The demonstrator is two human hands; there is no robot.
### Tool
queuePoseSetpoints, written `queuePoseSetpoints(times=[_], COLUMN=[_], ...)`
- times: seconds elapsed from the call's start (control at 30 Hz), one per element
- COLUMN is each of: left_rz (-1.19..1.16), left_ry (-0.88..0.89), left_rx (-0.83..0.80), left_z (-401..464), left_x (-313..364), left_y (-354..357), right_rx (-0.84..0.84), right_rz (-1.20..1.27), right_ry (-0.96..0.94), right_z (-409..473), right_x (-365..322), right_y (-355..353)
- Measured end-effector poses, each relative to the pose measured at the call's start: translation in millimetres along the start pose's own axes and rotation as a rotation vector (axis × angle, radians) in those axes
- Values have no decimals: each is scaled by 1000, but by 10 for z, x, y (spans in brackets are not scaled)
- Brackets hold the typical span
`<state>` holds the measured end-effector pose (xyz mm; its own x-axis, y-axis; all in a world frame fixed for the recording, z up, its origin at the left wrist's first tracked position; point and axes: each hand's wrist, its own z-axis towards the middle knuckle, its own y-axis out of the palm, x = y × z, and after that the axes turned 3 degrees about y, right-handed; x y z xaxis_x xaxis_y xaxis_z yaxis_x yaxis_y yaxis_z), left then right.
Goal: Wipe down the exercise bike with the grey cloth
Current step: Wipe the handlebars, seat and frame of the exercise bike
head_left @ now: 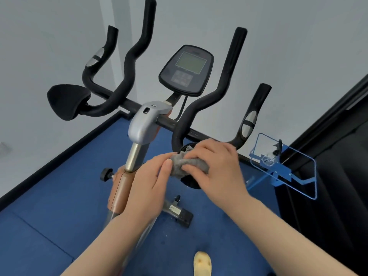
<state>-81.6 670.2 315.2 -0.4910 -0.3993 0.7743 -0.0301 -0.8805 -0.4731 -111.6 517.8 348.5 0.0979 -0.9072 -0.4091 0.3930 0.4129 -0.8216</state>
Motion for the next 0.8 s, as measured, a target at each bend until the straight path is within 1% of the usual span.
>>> queuePoseSetpoints(times=[0.1,0.17,0.23,0.27,0.33,0.4,0.43,0.47,0.57,0.67,0.73,0.8], left_rz=[-23,-8,-10,-12,-8,0,4,10,18,2,-37,-59], left_ry=[-61,-57,-59,-61,-68,-76,-82,-85,-80,-88,-101,-114], left_rx=[-18,-23,-28,-24,-20,-32,-37,-41,-54,-62,-51,-45], left_z=[6,15,22,27,26,12,0,-8,-27,-26,-24,-26], left_x=[-7,-5,-8,-14,-34,-66,-82,-94,-105,-122,-134,-135], left_y=[-11,-14,-8,-7,-9,-4,-5,-4,3,-19,-36,-49], right_rx=[-18,-53,-44,-16,81,184,205,203,162,211,282,382], right_rz=[-51,-156,-225,-217,-134,-61,-61,-85,-178,-225,-200,-111], right_ry=[-78,-195,-248,-233,-135,-23,5,5,-78,-142,-123,-23], right_z=[-132,-231,-292,-309,-325,-309,-304,-316,-403,-493,-531,-469], right_x=[-25,62,161,192,190,113,59,16,28,178,246,259], right_y=[102,51,-51,-93,-130,-64,16,111,266,139,18,-83])
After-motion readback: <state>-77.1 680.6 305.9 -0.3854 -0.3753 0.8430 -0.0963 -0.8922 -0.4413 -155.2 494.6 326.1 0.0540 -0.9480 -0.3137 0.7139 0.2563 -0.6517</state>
